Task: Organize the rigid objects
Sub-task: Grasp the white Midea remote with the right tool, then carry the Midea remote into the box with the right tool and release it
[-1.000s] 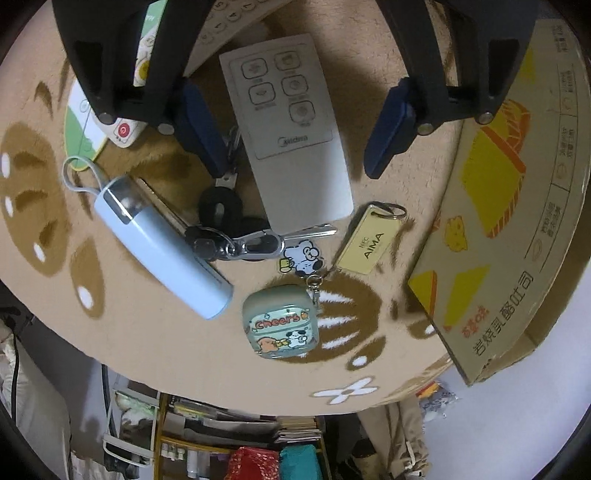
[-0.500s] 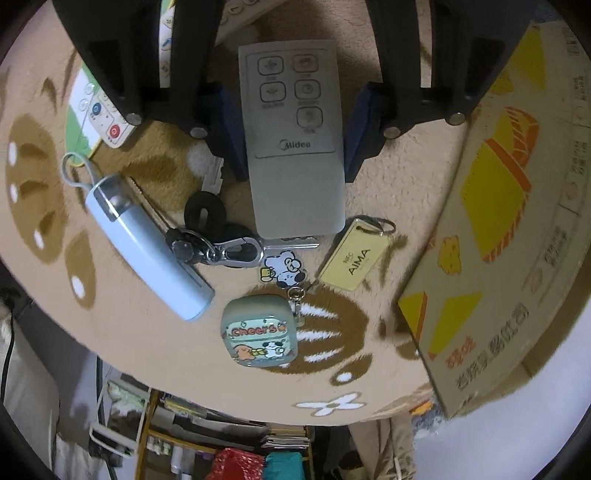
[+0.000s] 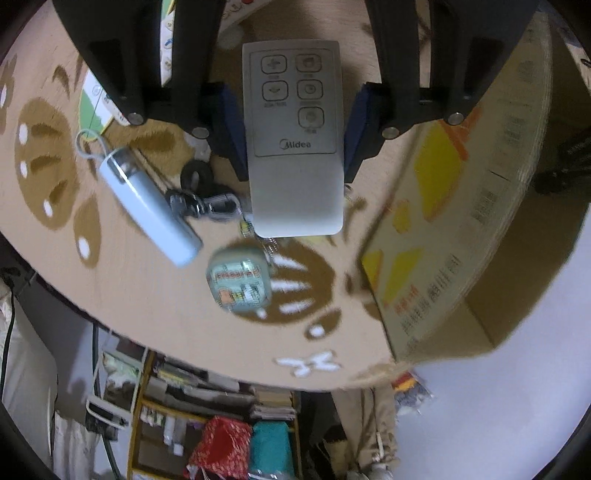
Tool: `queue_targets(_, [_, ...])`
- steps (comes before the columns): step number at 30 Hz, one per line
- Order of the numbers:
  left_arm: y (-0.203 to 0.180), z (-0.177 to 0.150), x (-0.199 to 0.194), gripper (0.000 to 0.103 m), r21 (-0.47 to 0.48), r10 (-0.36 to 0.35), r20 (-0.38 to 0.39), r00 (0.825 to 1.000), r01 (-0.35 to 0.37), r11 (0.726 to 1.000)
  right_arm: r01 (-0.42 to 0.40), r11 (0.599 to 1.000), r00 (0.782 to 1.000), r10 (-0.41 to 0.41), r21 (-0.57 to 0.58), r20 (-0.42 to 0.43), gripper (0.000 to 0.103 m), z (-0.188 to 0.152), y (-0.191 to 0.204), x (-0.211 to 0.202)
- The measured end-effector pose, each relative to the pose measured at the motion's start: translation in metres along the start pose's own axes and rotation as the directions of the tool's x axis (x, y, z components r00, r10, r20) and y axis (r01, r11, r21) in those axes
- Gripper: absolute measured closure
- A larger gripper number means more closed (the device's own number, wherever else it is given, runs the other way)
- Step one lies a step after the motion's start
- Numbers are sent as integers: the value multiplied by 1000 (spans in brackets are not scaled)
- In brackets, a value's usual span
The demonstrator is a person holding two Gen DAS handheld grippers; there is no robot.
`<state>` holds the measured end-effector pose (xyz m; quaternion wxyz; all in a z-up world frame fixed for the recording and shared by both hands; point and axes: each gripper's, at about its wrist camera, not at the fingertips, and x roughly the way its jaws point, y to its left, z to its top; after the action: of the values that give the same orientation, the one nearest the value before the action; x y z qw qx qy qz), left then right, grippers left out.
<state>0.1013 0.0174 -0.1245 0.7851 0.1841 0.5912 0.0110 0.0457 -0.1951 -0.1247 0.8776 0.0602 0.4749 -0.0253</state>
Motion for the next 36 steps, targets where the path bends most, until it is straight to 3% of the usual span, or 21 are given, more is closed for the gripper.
queue_targets(15, [0, 0, 0, 81, -1, 1, -1, 1000, -1, 1000, -37, 999, 987, 38, -7, 157, 52, 21, 26, -41])
queue_targets(25, [0, -1, 0, 81, 1, 3, 0, 1000, -3, 1000, -95, 995, 962, 94, -9, 257, 52, 33, 40, -63])
queue_targets(36, [1, -1, 0, 81, -1, 0, -1, 1000, 0, 1000, -153, 986, 943, 165, -64, 288, 52, 41, 70, -64])
